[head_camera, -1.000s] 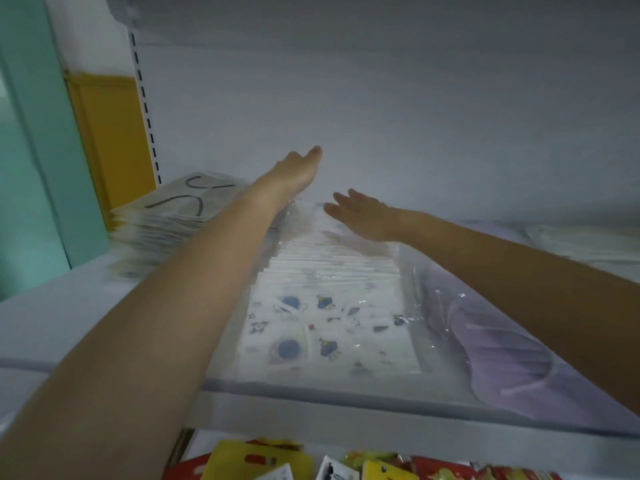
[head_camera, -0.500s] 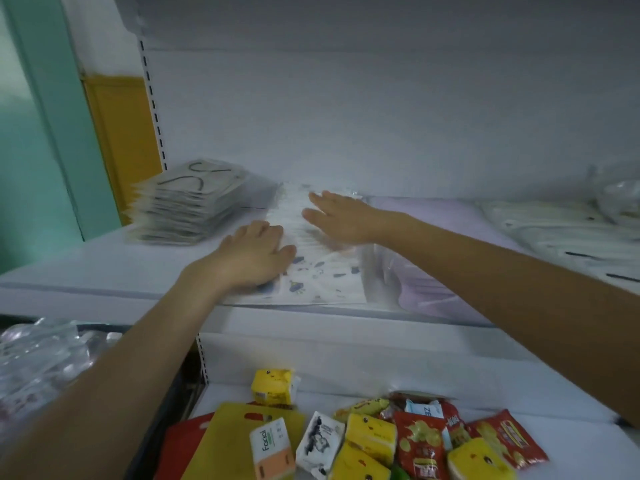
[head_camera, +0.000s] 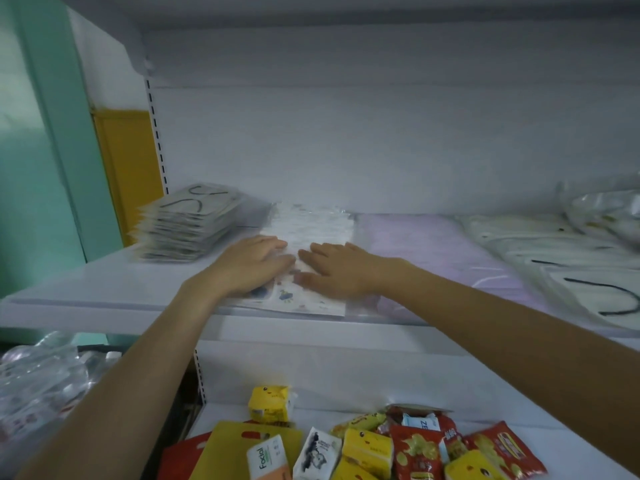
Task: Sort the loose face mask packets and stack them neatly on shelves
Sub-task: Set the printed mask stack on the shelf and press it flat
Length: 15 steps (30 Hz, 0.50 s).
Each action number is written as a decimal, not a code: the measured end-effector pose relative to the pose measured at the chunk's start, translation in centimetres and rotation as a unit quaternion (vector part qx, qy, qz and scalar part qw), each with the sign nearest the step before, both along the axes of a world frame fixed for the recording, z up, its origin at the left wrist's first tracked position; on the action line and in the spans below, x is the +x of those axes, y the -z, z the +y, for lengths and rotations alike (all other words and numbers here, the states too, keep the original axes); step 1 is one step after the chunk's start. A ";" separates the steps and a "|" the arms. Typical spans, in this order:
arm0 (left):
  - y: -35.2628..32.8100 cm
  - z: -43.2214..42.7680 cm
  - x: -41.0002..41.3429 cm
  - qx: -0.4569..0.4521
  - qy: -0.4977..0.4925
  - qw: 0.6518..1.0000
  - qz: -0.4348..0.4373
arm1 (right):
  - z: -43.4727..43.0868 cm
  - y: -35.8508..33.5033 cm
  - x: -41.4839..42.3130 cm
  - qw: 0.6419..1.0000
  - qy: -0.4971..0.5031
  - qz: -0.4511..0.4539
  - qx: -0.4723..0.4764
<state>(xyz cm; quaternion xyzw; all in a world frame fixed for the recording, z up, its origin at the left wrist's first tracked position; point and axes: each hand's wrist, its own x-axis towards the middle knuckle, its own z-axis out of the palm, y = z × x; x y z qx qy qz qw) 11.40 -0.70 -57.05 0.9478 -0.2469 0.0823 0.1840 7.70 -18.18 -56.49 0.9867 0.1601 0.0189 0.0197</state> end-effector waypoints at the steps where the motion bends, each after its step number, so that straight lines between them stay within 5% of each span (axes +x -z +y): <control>1: 0.0 -0.1 -0.2 0.021 0.001 1.000 0.009 | 0.0 0.0 -0.1 1.000 0.001 0.008 0.003; 6: -0.4 -0.6 -0.7 0.046 -0.017 0.999 -0.020 | -3.1 -2.9 -0.8 0.984 -0.001 0.021 0.174; 11: -1.1 -2.0 -1.8 0.055 0.073 0.995 0.025 | -9.4 -3.0 -3.2 0.986 0.033 0.109 0.121; 15: 0.2 -4.1 -2.2 0.105 0.070 0.992 0.011 | -11.2 -0.3 -3.9 0.988 0.032 0.093 0.122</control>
